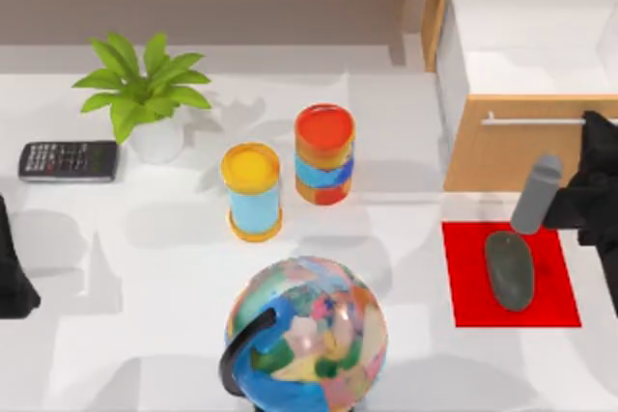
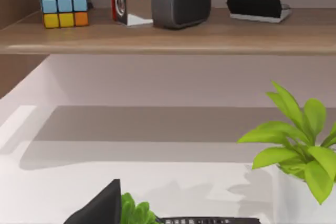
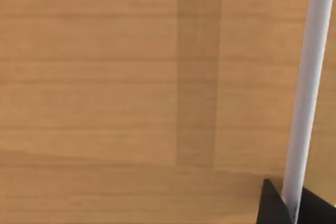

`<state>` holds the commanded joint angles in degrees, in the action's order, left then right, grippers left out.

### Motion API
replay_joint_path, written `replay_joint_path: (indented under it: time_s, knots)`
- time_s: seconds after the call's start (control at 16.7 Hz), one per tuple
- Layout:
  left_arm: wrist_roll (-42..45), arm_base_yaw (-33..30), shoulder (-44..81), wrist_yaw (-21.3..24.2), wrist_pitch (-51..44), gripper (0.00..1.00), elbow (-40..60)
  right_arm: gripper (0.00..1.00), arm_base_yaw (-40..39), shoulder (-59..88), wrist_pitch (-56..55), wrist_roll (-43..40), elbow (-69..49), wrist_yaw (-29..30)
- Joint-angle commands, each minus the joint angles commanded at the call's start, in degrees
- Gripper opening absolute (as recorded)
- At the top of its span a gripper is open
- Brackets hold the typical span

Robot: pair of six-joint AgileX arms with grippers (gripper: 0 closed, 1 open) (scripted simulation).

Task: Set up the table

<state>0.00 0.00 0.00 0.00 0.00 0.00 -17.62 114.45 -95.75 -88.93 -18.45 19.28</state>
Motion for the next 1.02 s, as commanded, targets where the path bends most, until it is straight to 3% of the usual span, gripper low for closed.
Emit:
replay_joint_path:
  time_s: [0.54,1.02]
  knots:
    - [0.00,0.00,0.00,0.00,0.00,1.00,0.00,0.00,3.68,4.08,8.91,-0.04,-12.61,-3.47]
    - [0.00,0.00,0.00,0.00,0.00,1.00,0.00,0.00,3.76,4.61,10.16,0.07,-14.92,-3.96]
